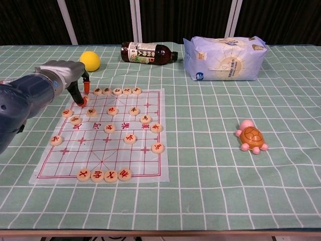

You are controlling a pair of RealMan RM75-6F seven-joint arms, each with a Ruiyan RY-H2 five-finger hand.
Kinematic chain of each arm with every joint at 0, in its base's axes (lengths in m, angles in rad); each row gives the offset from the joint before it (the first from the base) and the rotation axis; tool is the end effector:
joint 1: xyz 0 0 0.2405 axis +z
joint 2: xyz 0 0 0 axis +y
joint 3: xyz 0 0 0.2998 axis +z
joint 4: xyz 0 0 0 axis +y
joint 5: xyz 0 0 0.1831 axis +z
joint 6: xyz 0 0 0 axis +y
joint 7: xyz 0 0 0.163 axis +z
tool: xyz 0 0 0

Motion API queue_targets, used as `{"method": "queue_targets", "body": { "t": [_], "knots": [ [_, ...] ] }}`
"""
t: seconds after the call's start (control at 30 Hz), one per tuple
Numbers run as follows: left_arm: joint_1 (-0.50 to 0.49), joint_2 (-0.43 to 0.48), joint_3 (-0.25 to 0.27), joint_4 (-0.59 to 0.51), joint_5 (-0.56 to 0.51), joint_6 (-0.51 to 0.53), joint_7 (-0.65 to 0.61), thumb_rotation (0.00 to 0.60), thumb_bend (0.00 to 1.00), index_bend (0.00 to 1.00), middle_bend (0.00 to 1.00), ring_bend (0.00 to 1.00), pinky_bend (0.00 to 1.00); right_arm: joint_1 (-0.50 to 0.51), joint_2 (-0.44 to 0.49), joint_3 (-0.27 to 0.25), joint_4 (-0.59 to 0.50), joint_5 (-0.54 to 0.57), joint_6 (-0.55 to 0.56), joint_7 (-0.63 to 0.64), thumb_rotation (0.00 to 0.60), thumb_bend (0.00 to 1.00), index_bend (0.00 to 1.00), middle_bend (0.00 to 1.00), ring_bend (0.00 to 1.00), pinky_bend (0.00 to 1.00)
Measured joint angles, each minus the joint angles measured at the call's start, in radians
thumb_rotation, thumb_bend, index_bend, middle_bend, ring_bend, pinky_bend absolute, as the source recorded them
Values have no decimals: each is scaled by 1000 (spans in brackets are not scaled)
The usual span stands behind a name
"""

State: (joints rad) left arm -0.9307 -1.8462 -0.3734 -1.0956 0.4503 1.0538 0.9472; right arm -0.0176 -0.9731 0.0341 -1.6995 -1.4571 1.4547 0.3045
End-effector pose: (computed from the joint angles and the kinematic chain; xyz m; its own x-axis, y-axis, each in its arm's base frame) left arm -0.1863 0.4539 -0.0408 0.5888 0.2950 0.7526 0.7738 0.0635 -0.6303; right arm -0.3552 -0.1614 0.2420 0.1517 -0.0477 0.9873 -0.9768 0.1457 0.1572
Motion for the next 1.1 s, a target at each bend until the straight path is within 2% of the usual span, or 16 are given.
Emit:
{"method": "queue_targets", "body": {
  "t": [0.27,0.63,1.1],
  "knots": [
    [-2,-6,6,12,-4,-13,-11,600,309,446,1000,1000,1000,0,0,1,-2,1,0,-2,600,249,0,0,0,0],
    [-9,-15,11,24,-6,-20,-18,600,372,463,1000,1000,1000,-1,-1,2,-3,2,1,-1,600,249,0,0,0,0],
    [0,11,15,-26,4,2,-31,600,376,469,1000,1000,1000,-5,0,1,-5,-5,8,1,600,248,0,0,0,0]
  ]
}}
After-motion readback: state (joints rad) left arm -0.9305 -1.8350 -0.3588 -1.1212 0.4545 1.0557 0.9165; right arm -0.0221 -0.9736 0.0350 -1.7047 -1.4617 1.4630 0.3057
